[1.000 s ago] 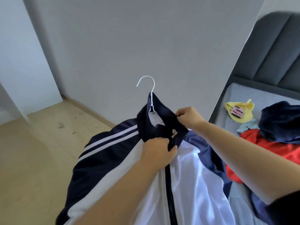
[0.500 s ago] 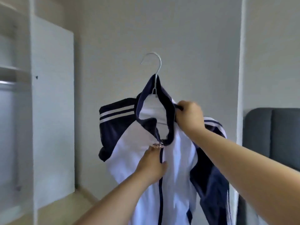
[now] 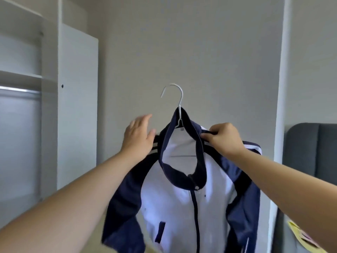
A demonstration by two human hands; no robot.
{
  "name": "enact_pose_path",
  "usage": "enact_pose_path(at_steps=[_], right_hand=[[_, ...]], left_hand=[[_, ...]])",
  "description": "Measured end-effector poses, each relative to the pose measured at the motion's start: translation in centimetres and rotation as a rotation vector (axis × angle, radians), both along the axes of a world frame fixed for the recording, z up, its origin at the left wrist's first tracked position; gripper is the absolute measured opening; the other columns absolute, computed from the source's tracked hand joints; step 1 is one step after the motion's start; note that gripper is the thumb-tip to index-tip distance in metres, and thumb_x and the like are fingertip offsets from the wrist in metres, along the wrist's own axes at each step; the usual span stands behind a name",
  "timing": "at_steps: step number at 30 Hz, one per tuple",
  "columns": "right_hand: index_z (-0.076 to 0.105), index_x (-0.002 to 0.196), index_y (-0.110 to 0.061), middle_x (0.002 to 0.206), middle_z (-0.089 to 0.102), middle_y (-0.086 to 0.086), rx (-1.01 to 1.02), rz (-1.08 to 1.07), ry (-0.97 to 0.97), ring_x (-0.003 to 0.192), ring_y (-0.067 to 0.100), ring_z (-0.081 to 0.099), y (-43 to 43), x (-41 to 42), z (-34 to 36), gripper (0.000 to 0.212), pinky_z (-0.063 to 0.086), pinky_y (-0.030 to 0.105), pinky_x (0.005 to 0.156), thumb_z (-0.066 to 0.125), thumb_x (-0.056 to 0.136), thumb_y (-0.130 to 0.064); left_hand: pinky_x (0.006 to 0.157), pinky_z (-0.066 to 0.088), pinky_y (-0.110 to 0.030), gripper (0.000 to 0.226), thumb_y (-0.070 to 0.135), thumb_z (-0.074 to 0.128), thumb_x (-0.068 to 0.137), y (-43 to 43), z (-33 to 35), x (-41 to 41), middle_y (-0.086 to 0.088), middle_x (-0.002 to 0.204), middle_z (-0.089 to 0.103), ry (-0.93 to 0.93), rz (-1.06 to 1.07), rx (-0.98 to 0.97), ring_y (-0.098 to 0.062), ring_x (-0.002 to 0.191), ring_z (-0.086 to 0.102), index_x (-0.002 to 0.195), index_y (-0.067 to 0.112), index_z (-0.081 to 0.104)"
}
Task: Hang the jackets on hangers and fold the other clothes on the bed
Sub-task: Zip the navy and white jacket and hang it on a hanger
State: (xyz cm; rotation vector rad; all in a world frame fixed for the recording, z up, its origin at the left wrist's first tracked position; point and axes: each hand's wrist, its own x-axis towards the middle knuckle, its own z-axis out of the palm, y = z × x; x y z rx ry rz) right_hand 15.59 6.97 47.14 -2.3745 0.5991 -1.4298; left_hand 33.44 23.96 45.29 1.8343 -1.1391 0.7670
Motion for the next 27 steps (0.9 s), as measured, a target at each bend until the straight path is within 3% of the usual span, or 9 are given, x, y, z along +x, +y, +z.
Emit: enact_pose_path(at_steps=[3,7,10,12,14,18,21,24,27], right_hand=[[0.038,0.046,-0.012,0.037,0.033,-0.006,-0.004,0.038,0.038,0.041,0.01,0.029,0.1,-0.4,-1.3,0.048,0.023,0.024,0.042,0.071,0.078,-0.025],[0.053,0.059,-0.004,0.05,0.045,-0.001,-0.013,0.03,0.125,0.051,0.017,0.038,-0.2,-0.8,-2.9,0.038,0.03,0.028,0.048,0.066,0.08,-0.033],[0.056,0.07,-0.011,0.063,0.053,-0.001,-0.059,-0.045,0.397,0.064,0.019,0.048,-0.8,-1.3,-3.2,0.03,0.034,0.026,0.053,0.059,0.089,-0.034],[0.052,0.074,-0.014,0.076,0.058,0.003,-0.089,-0.147,0.742,0.073,0.023,0.05,-1.4,-1.9,-3.2,0.014,0.035,0.027,0.058,0.053,0.088,-0.017],[0.05,0.071,-0.017,0.085,0.062,0.008,-0.084,-0.239,0.916,0.075,0.025,0.051,-1.9,-2.7,-3.2,0.015,0.038,0.025,0.063,0.046,0.079,-0.005],[0.053,0.085,-0.016,0.093,0.061,0.008,-0.437,-0.485,0.539,0.083,0.031,0.056,-2.2,-3.3,-3.8,0.012,0.038,0.03,0.061,0.053,0.078,-0.006],[0.058,0.107,-0.014,0.109,0.061,0.008,-0.294,-0.555,0.818,0.1,0.03,0.06,-1.5,-2.4,-4.7,0.025,0.044,0.031,0.071,0.055,0.083,-0.01],[0.063,0.109,-0.015,0.105,0.062,0.006,-0.19,-0.334,0.768,0.098,0.029,0.059,-0.3,-1.0,-4.1,0.029,0.048,0.031,0.078,0.052,0.082,-0.011],[0.062,0.092,-0.017,0.087,0.058,-0.001,-0.135,-0.003,0.639,0.084,0.024,0.054,1.7,1.1,-4.3,0.01,0.039,0.029,0.069,0.056,0.085,-0.02]], left_hand=[[0.082,0.044,-0.033,0.026,0.023,0.047,0.097,0.0,0.1,-0.3,-0.01,0.096,0.066,0.381,-0.247,0.309,-0.026,0.093,0.06,0.096,0.005,0.065],[0.055,0.031,-0.025,0.039,0.024,0.063,0.088,-0.1,-1.2,-1.3,0.0,0.054,0.045,0.555,-0.293,0.188,-0.016,0.055,0.042,0.054,0.012,0.049],[0.055,0.029,-0.024,0.038,0.023,0.064,0.083,-0.3,-2.4,-1.2,-0.002,0.054,0.04,0.581,-0.188,0.042,-0.02,0.055,0.038,0.053,0.014,0.043],[0.057,0.027,-0.027,0.04,0.025,0.061,0.083,0.0,-2.9,-0.6,-0.002,0.055,0.035,0.526,-0.077,0.02,-0.021,0.057,0.035,0.053,0.015,0.037],[0.056,0.028,-0.027,0.038,0.026,0.057,0.086,0.5,-3.2,-0.2,-0.003,0.055,0.04,0.419,0.059,0.045,-0.024,0.058,0.039,0.055,0.012,0.041],[0.053,0.028,-0.03,0.026,0.013,0.049,0.088,1.6,-3.2,-0.1,-0.009,0.061,0.047,0.267,0.096,-0.048,-0.026,0.06,0.04,0.063,0.006,0.048],[0.056,0.028,-0.03,0.017,0.004,0.046,0.086,1.6,-3.4,-0.8,-0.018,0.066,0.049,0.175,0.072,-0.07,-0.028,0.064,0.04,0.071,-0.003,0.052],[0.056,0.025,-0.031,0.019,0.001,0.046,0.085,1.3,-4.6,-1.6,-0.014,0.062,0.043,0.138,0.047,-0.058,-0.027,0.062,0.035,0.067,-0.001,0.048],[0.057,0.024,-0.03,0.016,0.0,0.045,0.085,1.5,-6.0,-1.2,-0.016,0.065,0.042,0.19,0.05,-0.067,-0.025,0.064,0.032,0.07,-0.005,0.049]])
